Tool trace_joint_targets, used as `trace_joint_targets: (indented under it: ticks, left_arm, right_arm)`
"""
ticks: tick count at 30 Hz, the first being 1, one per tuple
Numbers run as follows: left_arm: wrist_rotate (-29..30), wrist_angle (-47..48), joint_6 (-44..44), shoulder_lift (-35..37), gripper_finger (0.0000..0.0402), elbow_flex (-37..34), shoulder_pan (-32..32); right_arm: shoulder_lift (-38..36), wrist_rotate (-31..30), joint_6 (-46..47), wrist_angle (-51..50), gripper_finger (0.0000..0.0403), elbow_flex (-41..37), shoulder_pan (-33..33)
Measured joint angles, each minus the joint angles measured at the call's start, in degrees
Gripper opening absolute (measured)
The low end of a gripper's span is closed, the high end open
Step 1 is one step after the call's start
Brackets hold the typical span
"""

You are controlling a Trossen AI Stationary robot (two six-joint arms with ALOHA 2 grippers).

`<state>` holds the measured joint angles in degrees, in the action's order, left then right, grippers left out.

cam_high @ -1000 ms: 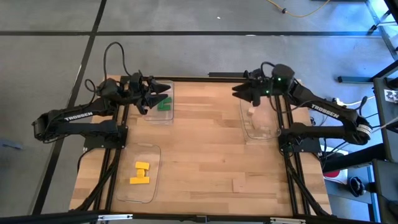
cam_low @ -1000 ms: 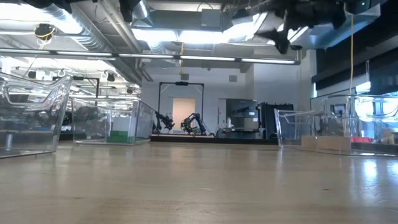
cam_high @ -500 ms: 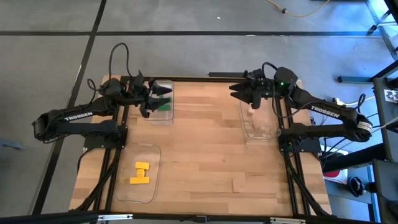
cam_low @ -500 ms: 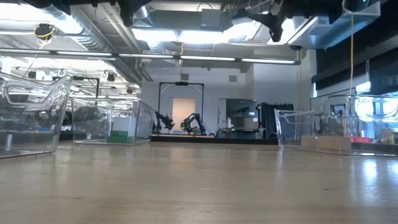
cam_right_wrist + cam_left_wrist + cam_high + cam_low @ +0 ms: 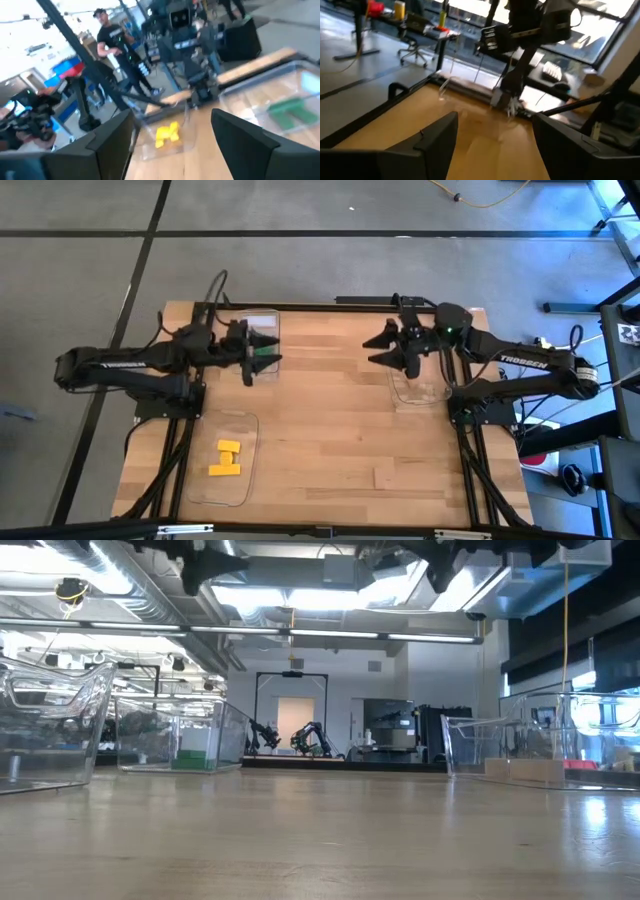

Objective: Sort & place blocks by color
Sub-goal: Put the brown block into the top right transparent bin

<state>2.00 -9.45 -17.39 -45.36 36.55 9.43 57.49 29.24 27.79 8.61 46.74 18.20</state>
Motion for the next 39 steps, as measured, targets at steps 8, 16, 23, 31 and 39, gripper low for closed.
trace_joint_targets:
  ticks: [8,16,23,31,39]
  left_arm:
    - [14.3,8.6,0.1,0.2,0.0245,6.7,-11.2]
    - [16.9,8.8,4.5,0.6,0.0245,9.6,-12.0]
    - [16.7,9.2,8.5,0.6,0.0245,9.6,-12.0]
    - [8.3,9.0,7.5,0.6,0.0245,9.6,-12.0]
    - [2.5,9.0,4.0,0.6,0.0245,9.6,-12.0]
  right_arm:
    - [1.8,-14.2,-0.8,-21.5,0.0273,5.6,-11.8]
    - [12.2,-20.9,26.2,-50.5,0.0273,17.0,-28.2]
    - [23.5,-20.6,53.2,-54.6,0.0273,17.7,-41.0]
    - [34.6,-20.6,80.2,-51.3,0.0273,17.7,-48.6]
    - [40.9,-26.9,90.5,-37.4,0.0273,17.7,-50.4]
